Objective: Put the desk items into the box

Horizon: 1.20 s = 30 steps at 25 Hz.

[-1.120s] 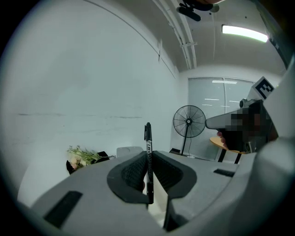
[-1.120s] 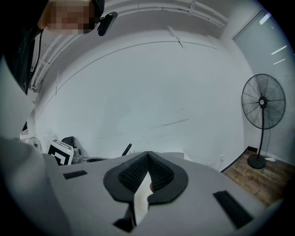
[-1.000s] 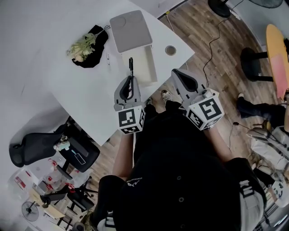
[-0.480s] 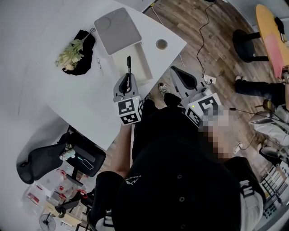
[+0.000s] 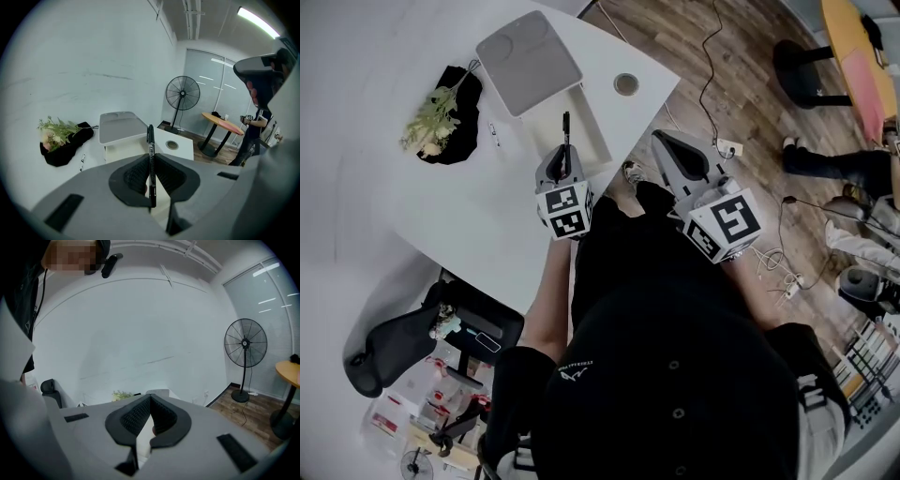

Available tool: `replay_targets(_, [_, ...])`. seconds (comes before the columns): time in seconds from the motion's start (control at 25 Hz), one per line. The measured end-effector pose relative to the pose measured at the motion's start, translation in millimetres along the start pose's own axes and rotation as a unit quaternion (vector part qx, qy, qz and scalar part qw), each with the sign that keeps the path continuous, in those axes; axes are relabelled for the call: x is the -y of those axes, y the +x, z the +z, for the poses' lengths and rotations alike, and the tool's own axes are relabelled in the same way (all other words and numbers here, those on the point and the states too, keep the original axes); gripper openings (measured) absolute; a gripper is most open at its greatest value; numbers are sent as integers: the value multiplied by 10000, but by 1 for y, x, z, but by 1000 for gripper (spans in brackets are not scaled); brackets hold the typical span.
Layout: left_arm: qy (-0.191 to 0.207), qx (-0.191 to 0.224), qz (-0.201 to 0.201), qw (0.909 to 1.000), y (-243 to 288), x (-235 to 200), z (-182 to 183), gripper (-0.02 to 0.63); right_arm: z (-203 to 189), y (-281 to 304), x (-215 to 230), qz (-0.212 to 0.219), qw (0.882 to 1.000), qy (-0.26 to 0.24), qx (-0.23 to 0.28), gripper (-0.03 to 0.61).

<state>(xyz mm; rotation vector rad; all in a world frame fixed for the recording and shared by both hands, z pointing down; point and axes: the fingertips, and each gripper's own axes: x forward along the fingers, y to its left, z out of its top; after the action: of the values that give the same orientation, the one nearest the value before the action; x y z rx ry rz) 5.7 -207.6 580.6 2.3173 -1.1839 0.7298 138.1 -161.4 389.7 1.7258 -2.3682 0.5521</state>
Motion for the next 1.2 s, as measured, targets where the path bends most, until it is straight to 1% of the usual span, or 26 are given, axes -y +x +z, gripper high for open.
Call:
replay_targets(0.4, [-120, -754, -116, 9970, 48, -10, -27, 46, -4, 20, 17, -198, 9996, 111, -187, -2])
replay_targets(0.6, [-256, -1144, -162, 9930, 69, -11, -41, 46, -5, 26, 29, -343, 9990, 159, -221, -2])
replay_targets(0.76, [-407, -1473, -224, 9880, 83, -10, -54, 46, -10, 26, 34, -440, 9984, 210, -291, -2])
replay_targets(1.2, [-572, -1910, -187, 9797, 103, -18, -72, 46, -16, 29, 41, -597, 9970, 285, -399, -2])
